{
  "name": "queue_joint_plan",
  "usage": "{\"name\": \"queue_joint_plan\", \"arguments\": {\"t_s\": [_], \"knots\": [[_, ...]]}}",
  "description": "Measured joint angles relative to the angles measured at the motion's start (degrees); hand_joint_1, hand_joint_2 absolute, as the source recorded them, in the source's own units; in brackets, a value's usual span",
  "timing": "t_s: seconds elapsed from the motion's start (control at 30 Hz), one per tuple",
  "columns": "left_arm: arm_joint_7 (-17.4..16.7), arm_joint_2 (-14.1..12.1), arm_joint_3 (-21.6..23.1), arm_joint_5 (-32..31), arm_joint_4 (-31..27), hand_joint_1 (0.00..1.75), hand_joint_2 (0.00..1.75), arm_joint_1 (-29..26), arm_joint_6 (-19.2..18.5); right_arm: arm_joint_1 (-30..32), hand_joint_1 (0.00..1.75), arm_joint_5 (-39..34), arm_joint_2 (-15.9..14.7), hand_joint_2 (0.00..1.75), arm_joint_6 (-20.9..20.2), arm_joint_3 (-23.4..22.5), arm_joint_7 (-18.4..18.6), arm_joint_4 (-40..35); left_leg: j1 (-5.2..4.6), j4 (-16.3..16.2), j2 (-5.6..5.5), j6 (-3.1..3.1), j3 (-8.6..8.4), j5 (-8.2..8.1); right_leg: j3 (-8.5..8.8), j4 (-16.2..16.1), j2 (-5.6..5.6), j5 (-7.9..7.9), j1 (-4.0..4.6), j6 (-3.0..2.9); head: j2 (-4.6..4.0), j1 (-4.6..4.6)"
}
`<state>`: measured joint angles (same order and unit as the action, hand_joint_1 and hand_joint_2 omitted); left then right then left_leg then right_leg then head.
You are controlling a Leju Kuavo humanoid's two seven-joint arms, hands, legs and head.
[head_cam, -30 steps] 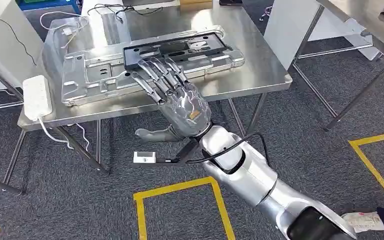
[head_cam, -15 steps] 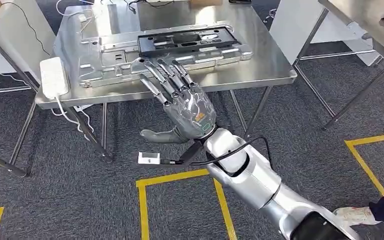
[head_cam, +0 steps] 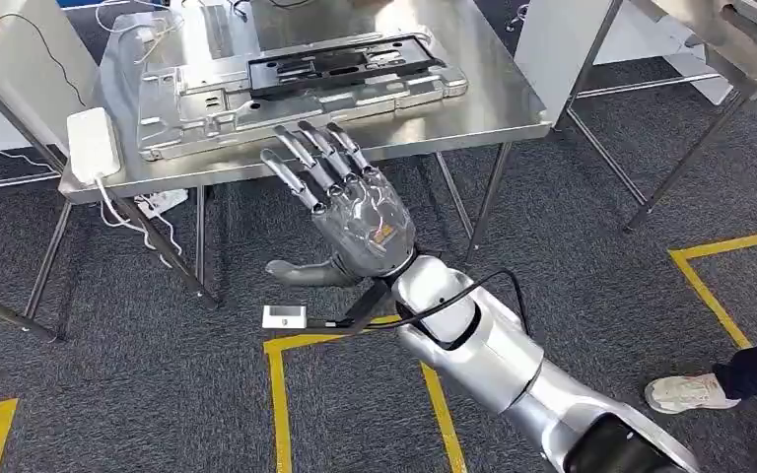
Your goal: Take the parts from the cabinet and place them on the table.
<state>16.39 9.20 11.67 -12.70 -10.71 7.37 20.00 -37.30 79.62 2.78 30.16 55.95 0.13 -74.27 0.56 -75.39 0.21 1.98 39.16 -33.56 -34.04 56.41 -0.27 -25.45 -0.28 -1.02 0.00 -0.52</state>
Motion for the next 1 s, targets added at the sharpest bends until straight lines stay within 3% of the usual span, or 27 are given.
{"name": "queue_joint_plan", "arguments": {"t_s": [0.07, 0.1, 0.13, 0.23, 0.27, 0.3, 0.33, 0.4, 0.43, 0.47, 0.5, 0.57, 0.6, 0.63, 0.7, 0.77, 0.8, 0.83, 0.87, 0.93, 0.97, 1.0], "knots": [[0.0, 0.0, 0.0, 0.0, 0.0, 0.00, 0.00, 0.0, 0.0, 0.5, 0.00, -0.3, 0.0, 0.00, 0.3, 0.0, 0.2, 0.0, 0.00, 8.3, 0.01, -0.10, -5.86, 4.14, -1.22, 0.4, 0.02, 0.75, -0.03, 0.30, 0.00, 0.15], [0.1, 0.0, 0.0, 0.0, 0.0, 0.00, 0.00, 0.0, 0.0, 0.8, 0.00, -0.5, 0.0, 0.00, 0.6, -0.1, 0.2, 0.0, 0.01, 13.7, 0.02, -0.18, -9.44, 4.47, -1.51, 0.7, 0.04, 0.94, -0.04, 0.50, 0.00, 0.22], [0.1, 0.0, 0.0, 0.0, 0.0, 0.00, 0.00, 0.1, 0.0, 1.0, 0.00, -0.7, -0.2, 0.00, 1.0, -0.2, 0.3, 0.0, -0.17, 17.6, -0.03, -0.37, -11.86, 2.85, -1.87, 0.9, 0.06, 1.05, 0.26, 0.72, 0.00, 0.26], [0.0, 0.0, -0.4, 0.6, 0.0, 0.00, 0.00, 0.0, 0.2, 3.0, 0.00, -2.9, -0.6, 0.00, 2.5, -0.5, 0.1, 0.2, -0.48, 18.7, -0.50, -0.92, -11.66, 2.36, -2.29, 0.9, -0.10, 2.21, 0.23, 1.74, 0.00, 0.15], [-0.1, 0.0, -0.7, 1.0, 0.0, 0.00, 0.00, -0.3, 0.4, 4.3, 0.00, -4.4, -1.0, 0.00, 3.1, -0.9, -0.3, 0.3, -0.18, 19.0, -0.47, -1.59, -11.58, 2.81, -2.41, 0.9, -0.10, 2.32, 0.19, 2.03, 0.00, 0.13], [-0.2, 0.0, -1.0, 1.4, 0.0, 0.00, 0.00, -0.3, 0.5, 6.0, 0.00, -6.0, -1.5, 0.00, 4.0, -1.4, -0.9, 0.8, -0.04, 19.0, -0.30, -2.10, -11.25, 3.21, -2.70, 1.4, -0.04, 1.22, -0.04, 2.45, 0.00, 0.26], [-0.2, 0.0, -1.2, 1.8, 0.0, 0.00, 0.00, -0.3, 0.5, 7.7, 0.00, -8.3, -1.9, 0.00, 4.2, -2.0, -1.6, 1.5, -0.01, 19.0, -0.34, -2.58, -10.86, 3.57, -3.55, 3.6, -0.02, -1.04, -0.01, 2.58, 0.00, -0.09], [-0.2, 0.0, -2.2, 2.6, 0.0, 0.00, 0.00, -0.6, 0.5, 12.5, 0.00, -15.1, -2.4, 0.00, 4.2, -4.1, -3.6, 4.9, -0.01, 19.0, -0.39, -2.86, -9.96, 4.22, -6.88, 12.7, -0.02, -6.20, -0.07, 2.79, 0.00, -0.79], [-0.5, -0.1, -2.6, 3.0, 0.0, 0.00, 0.00, -0.9, 0.4, 15.1, 0.00, -18.7, -2.5, 0.00, 4.0, -5.3, -5.1, 7.2, -0.02, 19.0, -0.39, -2.82, -9.53, 4.50, -8.41, 17.1, -0.02, -7.99, -0.07, 2.84, 0.00, -1.12], [-1.1, -0.2, -3.1, 3.7, 0.0, 0.00, 0.00, -1.3, 0.4, 17.8, 0.00, -23.6, -2.5, 0.00, 3.2, -7.0, -7.0, 10.5, -0.01, 18.9, -0.39, -2.81, -9.17, 4.70, -8.65, 18.9, -0.02, -8.39, -0.11, 2.89, 0.00, -1.38], [-1.7, -0.2, -3.7, 4.3, 0.0, 0.00, 0.00, -1.6, 0.4, 20.1, 0.00, -28.1, -2.3, 0.00, 2.3, -8.8, -8.7, 13.8, -0.01, 18.9, -0.41, -2.76, -8.97, 4.82, -7.33, 17.6, -0.02, -7.57, -0.19, 2.95, 0.00, -1.53], [-2.6, -0.3, -4.4, 4.5, 0.0, 0.00, 0.00, -2.0, 1.0, 22.9, 0.00, -34.7, -1.9, 0.00, 0.9, -12.1, -11.4, 19.6, 0.00, 18.8, -0.51, -2.69, -8.86, 4.87, -3.20, 11.3, -0.02, -4.76, -0.30, 2.89, 0.00, -1.90], [-3.1, -0.3, -5.0, 4.5, 0.0, 0.00, 0.00, -2.3, 1.7, 24.9, 0.00, -39.8, -1.1, 0.00, 0.6, -15.8, -14.7, 25.9, 0.00, 18.6, -0.58, -2.64, -8.84, 4.85, 2.09, 2.4, -0.03, -1.75, -0.38, 2.78, 0.00, -2.40], [-3.1, -0.4, -5.3, 4.5, 0.0, 0.00, 1.75, -2.4, 1.9, 25.8, 0.00, -40.9, -0.7, 0.00, 0.7, -17.7, -16.4, 29.3, -0.34, 18.5, -0.54, -2.39, -8.51, 4.87, 3.41, 0.4, -0.03, -2.78, -0.23, 2.67, 0.00, -2.69], [-3.2, -0.5, -5.7, 4.5, 0.0, 0.00, 1.75, -2.4, 2.1, 27.1, 0.00, -41.8, 0.2, 0.00, 0.7, -20.5, -17.6, 34.4, -0.49, 18.3, -0.48, -2.00, -8.02, 5.11, 2.71, 0.1, 0.04, -2.63, -0.05, 2.43, 0.00, -2.54], [-3.2, -0.5, -6.1, 4.7, 0.0, 0.00, 1.75, -2.5, 1.8, 27.9, 0.00, -43.6, 0.9, 0.00, -1.4, -22.5, -14.3, 38.9, -0.49, 18.4, -0.51, -1.57, -8.12, 5.25, 2.63, 0.2, 0.06, -2.56, -0.17, 2.05, 0.00, -2.08], [-3.2, -0.7, -6.4, 4.9, 0.0, 0.00, 1.75, -2.5, 1.6, 28.1, 0.00, -45.4, 1.1, 1.75, -2.9, -23.8, -11.4, 41.5, -0.41, 18.0, -0.59, -1.23, -8.03, 4.55, 2.75, -0.1, -0.02, -2.34, -0.52, 1.69, 0.00, -1.95], [-3.1, -0.7, -6.7, 5.0, 0.0, 0.00, 1.75, -2.7, 1.6, 28.5, 0.00, -48.4, 1.2, 1.75, -4.7, -25.7, -8.5, 44.5, -0.44, 16.2, -0.49, -1.12, -7.44, 2.88, 2.75, -0.1, -0.09, -2.32, -0.51, 1.29, 0.00, -1.50], [-3.0, -0.7, -6.8, 5.0, 0.0, 0.00, 1.75, -2.8, 1.6, 29.5, 0.00, -52.0, 1.1, 1.75, -6.8, -28.0, -6.1, 47.2, -0.40, 12.1, -0.50, -1.09, -5.83, 0.09, 2.75, -0.1, -0.40, -2.30, -0.50, 0.93, 0.00, -0.65], [-2.8, -1.0, -7.1, 5.1, 0.1, 0.00, 1.75, -3.5, 1.6, 32.1, 0.00, -59.3, 0.7, 1.75, -11.7, -33.8, -0.1, 52.5, -0.35, 2.4, -0.49, -1.02, -2.05, -4.39, 2.65, -0.1, -0.78, -2.31, -0.43, 0.83, 0.00, -0.13], [-2.9, -1.0, -7.4, 5.2, 0.1, 0.00, 1.75, -3.9, 1.6, 33.4, 0.00, -61.6, 0.5, 1.75, -13.6, -36.1, 3.7, 54.1, -0.25, -0.4, -0.48, -0.98, -1.10, -5.06, 2.60, -0.1, -0.84, -2.30, -0.42, 0.83, 0.00, -0.09], [-3.0, -1.1, -7.7, 5.4, 0.1, 0.00, 1.75, -4.2, 1.5, 34.3, 0.00, -63.9, 0.3, 1.75, -15.5, -38.5, 8.6, 55.6, -0.13, -0.3, -0.47, -0.97, -1.43, -4.39, 2.58, 0.0, -0.82, -2.26, -0.42, 0.77, 0.00, -0.07]]}}
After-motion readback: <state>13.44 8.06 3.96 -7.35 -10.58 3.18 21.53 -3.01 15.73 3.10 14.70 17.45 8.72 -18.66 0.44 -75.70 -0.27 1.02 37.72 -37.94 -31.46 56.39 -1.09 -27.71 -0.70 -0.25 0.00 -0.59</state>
